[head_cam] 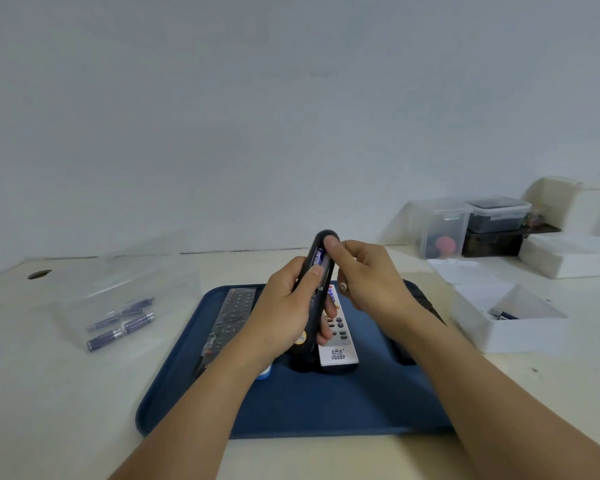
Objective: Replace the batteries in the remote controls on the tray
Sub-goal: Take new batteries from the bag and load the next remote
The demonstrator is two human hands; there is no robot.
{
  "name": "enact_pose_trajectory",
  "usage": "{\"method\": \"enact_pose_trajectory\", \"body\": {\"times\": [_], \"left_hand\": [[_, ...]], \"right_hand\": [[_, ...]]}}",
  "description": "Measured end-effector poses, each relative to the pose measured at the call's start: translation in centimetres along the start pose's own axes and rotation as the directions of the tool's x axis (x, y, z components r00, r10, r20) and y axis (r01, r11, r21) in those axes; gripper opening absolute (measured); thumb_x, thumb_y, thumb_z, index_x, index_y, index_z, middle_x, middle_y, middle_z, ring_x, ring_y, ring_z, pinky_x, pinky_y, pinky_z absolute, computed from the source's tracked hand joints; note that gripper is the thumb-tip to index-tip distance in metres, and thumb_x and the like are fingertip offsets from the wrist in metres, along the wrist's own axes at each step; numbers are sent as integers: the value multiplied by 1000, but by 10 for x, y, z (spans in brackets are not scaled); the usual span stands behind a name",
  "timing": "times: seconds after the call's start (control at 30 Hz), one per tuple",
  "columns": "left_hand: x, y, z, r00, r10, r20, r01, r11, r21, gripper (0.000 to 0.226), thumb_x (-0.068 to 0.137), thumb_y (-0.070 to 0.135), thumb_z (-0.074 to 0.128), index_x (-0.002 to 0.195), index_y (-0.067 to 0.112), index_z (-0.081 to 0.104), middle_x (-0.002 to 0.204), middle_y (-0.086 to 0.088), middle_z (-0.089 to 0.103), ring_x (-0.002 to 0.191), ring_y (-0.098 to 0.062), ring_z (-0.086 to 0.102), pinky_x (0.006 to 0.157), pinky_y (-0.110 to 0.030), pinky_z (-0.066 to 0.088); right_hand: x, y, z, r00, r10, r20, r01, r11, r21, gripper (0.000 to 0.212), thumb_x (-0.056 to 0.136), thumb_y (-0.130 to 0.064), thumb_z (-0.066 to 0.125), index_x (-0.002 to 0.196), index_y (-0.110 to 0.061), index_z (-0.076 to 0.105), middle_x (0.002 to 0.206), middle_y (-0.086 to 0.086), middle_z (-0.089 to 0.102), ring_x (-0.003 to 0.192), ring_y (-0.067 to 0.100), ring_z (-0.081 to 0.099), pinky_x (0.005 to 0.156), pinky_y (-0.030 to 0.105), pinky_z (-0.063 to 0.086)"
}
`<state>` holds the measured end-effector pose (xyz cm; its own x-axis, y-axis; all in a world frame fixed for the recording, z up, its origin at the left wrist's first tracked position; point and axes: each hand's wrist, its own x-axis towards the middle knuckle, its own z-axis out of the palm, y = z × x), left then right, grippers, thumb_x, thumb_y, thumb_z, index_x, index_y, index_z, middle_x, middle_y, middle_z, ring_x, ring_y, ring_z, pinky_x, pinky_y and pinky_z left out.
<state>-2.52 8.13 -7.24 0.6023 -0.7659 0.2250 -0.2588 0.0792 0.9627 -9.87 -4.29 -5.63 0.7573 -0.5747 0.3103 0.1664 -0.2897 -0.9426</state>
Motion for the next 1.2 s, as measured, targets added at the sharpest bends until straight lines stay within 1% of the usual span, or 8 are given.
{"method": "enact_pose_trajectory", "body": {"times": [0.1, 0.23, 0.37, 0.53, 0.7, 0.87, 1.03, 1.2], "left_hand": [[2, 2, 1, 999, -23, -29, 21, 997, -68, 23, 110, 28, 40, 110, 12, 56, 69, -16, 65, 50, -29, 59, 49, -35, 54], [2, 3, 1, 997, -36, -66, 28, 993, -111, 24, 109, 31, 43, 109, 11, 56, 68, -16, 66, 48, -29, 59, 46, -33, 53], [3, 3, 0, 985, -58, -163, 39, 992, -117, 35, 106, 40, 47, 105, 8, 60, 61, -14, 62, 44, -26, 57, 45, -30, 49], [5, 2, -6, 971, -20, -236, -5, 995, -103, 33, 107, 38, 45, 106, 11, 63, 61, -15, 61, 45, -27, 54, 47, -32, 47], [5, 0, -5, 946, 133, -297, -113, 990, 86, 31, 107, 35, 44, 97, 10, 59, 60, -13, 60, 43, -23, 55, 44, -33, 48], [5, -5, -2, 904, 280, -323, -200, 945, 260, 19, 107, 35, 45, 96, 26, 58, 66, -13, 60, 47, -16, 56, 46, -36, 53], [1, -7, -2, 912, 327, -248, -232, 910, 344, 5, 101, 26, 53, 104, 29, 55, 70, -10, 64, 55, -16, 57, 51, -32, 48], [-2, -5, -4, 940, 318, -121, -245, 880, 407, 30, 91, 22, 70, 114, 29, 52, 75, -6, 69, 61, -19, 64, 52, -28, 52]], "right_hand": [[4, 0, -5, 974, 225, -10, -223, 968, 118, 55, 104, -51, 37, 85, -9, 67, 51, -3, 33, 40, 9, 24, 38, 20, 21], [9, -6, -12, 911, 344, 228, -411, 812, 415, 45, 108, -35, 35, 94, -5, 65, 62, -2, 29, 48, 8, 19, 36, 18, 22], [6, -9, -15, 946, 175, 273, -265, 904, 336, 27, 106, -12, 40, 109, -3, 66, 69, 0, 46, 56, 9, 33, 47, 18, 32], [3, -6, -13, 990, -58, 132, 64, 997, -40, 17, 101, -20, 57, 118, -21, 61, 88, -5, 78, 64, 1, 53, 58, 10, 41], [0, -5, -8, 996, -58, 67, 58, 998, 2, 14, 95, -21, 66, 95, -7, 70, 84, 2, 78, 62, 4, 60, 57, 15, 45], [-5, -9, 2, 992, -31, 119, 26, 999, 43, 31, 101, -28, 57, 95, 2, 63, 73, 10, 74, 57, 12, 59, 55, 21, 45], [-8, -9, 9, 989, -47, 140, 53, 998, -41, 30, 102, -28, 54, 83, -5, 56, 58, 12, 65, 50, 20, 54, 51, 28, 42], [-7, -9, 6, 993, -14, 115, 32, 988, -151, 31, 100, -30, 57, 78, -8, 54, 49, 5, 60, 42, 19, 51, 48, 29, 43]]}}
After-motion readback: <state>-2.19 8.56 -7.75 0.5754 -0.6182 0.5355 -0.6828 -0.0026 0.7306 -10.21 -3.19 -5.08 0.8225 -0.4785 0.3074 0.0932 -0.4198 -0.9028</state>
